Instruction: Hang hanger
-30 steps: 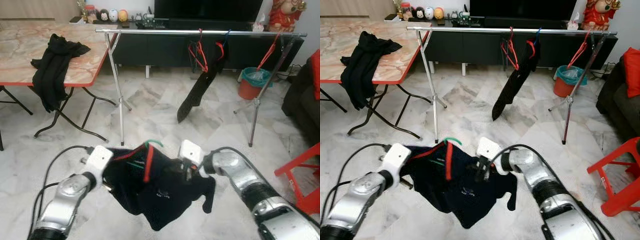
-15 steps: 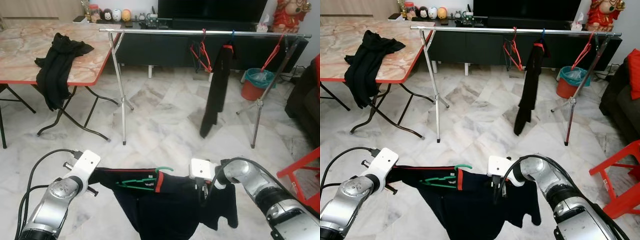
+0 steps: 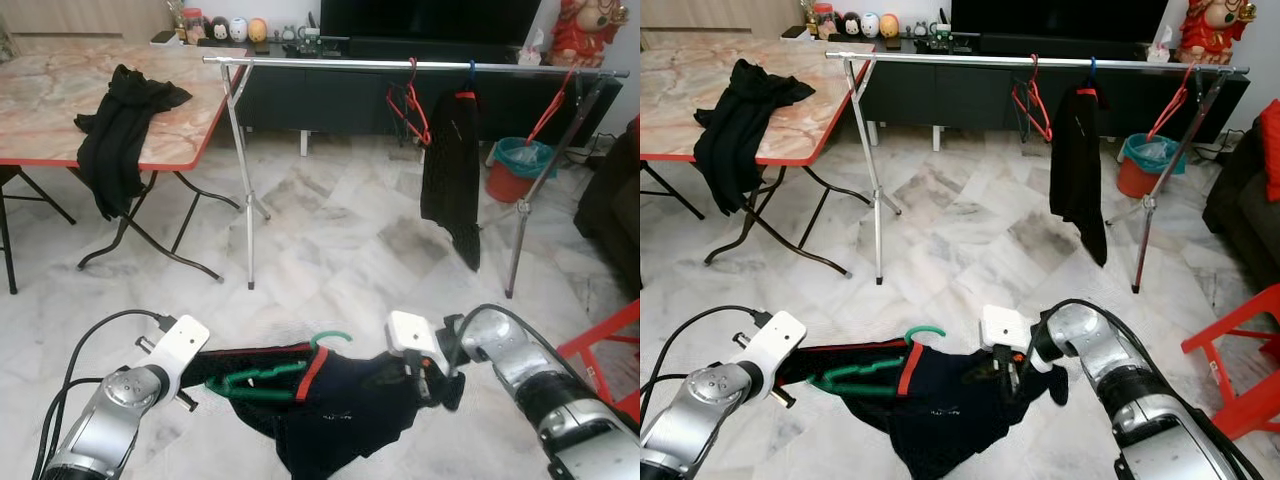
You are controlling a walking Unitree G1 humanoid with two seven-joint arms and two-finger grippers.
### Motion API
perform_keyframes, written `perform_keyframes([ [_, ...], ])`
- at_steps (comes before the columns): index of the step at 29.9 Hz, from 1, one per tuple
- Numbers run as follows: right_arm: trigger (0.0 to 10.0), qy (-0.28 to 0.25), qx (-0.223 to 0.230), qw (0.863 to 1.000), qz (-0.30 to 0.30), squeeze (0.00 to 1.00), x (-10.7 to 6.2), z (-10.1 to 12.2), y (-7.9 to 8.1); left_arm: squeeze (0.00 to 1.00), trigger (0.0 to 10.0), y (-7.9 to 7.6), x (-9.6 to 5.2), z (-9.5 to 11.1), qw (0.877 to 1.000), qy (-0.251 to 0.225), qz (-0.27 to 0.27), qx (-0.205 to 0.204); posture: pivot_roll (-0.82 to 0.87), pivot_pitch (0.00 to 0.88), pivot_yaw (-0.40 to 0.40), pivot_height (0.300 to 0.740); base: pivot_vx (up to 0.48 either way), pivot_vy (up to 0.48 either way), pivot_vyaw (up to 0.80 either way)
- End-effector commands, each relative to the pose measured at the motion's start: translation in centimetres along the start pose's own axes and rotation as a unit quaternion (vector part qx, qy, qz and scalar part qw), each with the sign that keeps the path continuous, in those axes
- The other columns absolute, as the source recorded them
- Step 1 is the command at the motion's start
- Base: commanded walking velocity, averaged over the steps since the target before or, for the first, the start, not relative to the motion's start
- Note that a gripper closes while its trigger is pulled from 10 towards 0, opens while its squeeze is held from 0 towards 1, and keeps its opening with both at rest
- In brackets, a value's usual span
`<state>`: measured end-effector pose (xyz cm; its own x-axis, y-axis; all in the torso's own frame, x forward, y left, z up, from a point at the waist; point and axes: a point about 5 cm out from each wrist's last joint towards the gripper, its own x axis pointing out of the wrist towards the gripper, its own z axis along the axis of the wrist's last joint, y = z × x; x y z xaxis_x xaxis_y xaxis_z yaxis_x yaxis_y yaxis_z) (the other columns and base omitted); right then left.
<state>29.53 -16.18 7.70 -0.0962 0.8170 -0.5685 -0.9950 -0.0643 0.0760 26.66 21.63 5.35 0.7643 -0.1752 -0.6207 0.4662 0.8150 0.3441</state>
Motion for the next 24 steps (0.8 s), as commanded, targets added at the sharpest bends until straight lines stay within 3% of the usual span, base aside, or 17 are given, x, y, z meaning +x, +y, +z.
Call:
perform_keyframes([
  [1,0.0,-0.039,-0.001,0.999,-0.024,0.00,-1.4,0.8,-0.5,0.00,0.0,0.4,-0.1,-0.3,0.999,-0.005,0.001,-0.032,0.09,0.000,-0.029,0.740,0.000,0.000,0.00],
  [5,0.0,-0.081,0.013,0.996,-0.035,0.00,-1.8,1.4,-0.7,0.00,0.0,-1.0,0.0,-0.4,0.995,-0.029,-0.044,-0.080,0.09,0.000,-0.027,0.740,0.000,0.000,0.00],
  [8,0.0,-0.062,0.015,0.998,-0.024,0.00,-1.6,0.9,-0.3,0.00,0.0,-2.1,-0.1,-0.3,0.992,-0.045,-0.079,-0.084,0.09,0.000,-0.026,0.740,0.000,0.000,0.00],
  [9,0.0,-0.059,0.016,0.998,-0.020,0.00,-1.5,0.8,-0.2,0.00,3.5,-2.2,-0.1,-0.1,0.992,-0.052,-0.081,-0.081,0.09,0.000,-0.026,0.740,0.000,0.000,0.00],
  [10,0.0,-0.057,0.018,0.998,-0.016,0.00,-1.4,0.7,-0.1,0.00,5.0,-2.2,-0.2,0.1,0.992,-0.060,-0.081,-0.079,0.09,0.000,-0.029,0.740,0.000,0.000,0.00],
  [11,0.0,-0.057,0.019,0.998,-0.014,0.00,-1.3,0.7,0.0,0.00,10.0,-2.1,-0.1,0.3,0.992,-0.065,-0.073,-0.077,0.09,0.000,-0.029,0.740,0.000,0.000,0.00],
  [13,0.0,-0.054,0.022,0.998,-0.004,0.00,-0.9,0.5,0.2,1.00,10.0,-1.5,-0.1,0.6,0.991,-0.074,-0.062,-0.091,0.10,0.000,-0.029,0.740,0.000,0.000,0.00],
  [18,0.0,-0.046,0.022,0.999,0.008,0.00,-0.7,0.4,0.5,1.00,10.0,-0.9,-0.3,0.7,0.993,-0.077,-0.054,-0.075,0.10,0.000,-0.029,0.740,0.000,0.000,0.00],
  [24,0.0,0.008,0.019,0.999,0.025,0.00,-0.6,-0.7,1.1,1.00,10.0,-0.1,-0.8,1.0,0.993,-0.092,-0.056,-0.046,0.10,0.000,-0.032,0.740,0.000,0.000,0.00],
])
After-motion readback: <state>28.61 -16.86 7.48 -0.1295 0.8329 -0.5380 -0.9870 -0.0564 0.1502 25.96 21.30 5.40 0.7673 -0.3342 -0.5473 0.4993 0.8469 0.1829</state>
